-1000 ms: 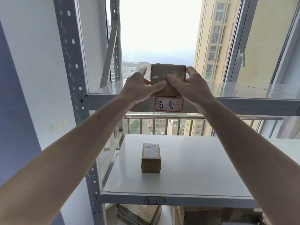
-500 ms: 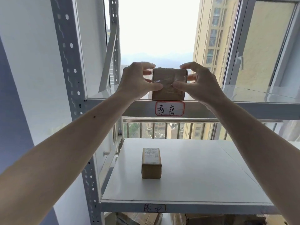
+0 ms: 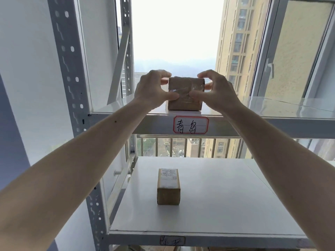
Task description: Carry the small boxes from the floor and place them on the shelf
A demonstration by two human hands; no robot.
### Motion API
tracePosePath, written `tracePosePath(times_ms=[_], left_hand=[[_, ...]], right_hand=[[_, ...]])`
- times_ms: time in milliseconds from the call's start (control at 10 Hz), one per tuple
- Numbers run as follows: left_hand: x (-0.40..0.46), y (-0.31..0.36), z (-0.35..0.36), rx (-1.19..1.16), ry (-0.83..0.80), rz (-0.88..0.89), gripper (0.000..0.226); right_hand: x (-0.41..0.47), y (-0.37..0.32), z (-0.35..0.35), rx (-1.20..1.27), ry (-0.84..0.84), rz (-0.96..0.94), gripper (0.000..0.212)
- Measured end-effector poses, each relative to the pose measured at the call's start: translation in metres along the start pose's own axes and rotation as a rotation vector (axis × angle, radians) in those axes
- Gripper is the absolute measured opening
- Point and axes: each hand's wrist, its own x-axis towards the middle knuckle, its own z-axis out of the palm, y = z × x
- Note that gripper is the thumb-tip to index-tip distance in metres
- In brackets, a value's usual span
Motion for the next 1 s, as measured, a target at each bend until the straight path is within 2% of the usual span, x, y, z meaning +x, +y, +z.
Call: tracePosePath(times_ms=[400, 800, 900, 1000], left_hand=[[0.026, -0.017, 0.021, 0.082, -0.015, -0.04, 0.075], [0.037, -0.025, 0.029, 0.066, -0.036, -0.06, 0.075], [0.037, -0.025, 0.029, 0.057, -0.044, -0.05, 0.085], [0.036, -0.023, 0.023, 0.013, -0.035, -0.059, 0.095]], right_hand=[[0.032, 0.018, 0.022, 0.002, -0.048, 0.051, 0.06], [0.041, 0.027, 0.029, -0.006, -0.047, 0.081, 0.053], [0.042, 0.028, 0.03, -0.001, -0.047, 0.082, 0.059], [0.038, 0.023, 0.023, 0.03, -0.036, 0.105, 0.077]])
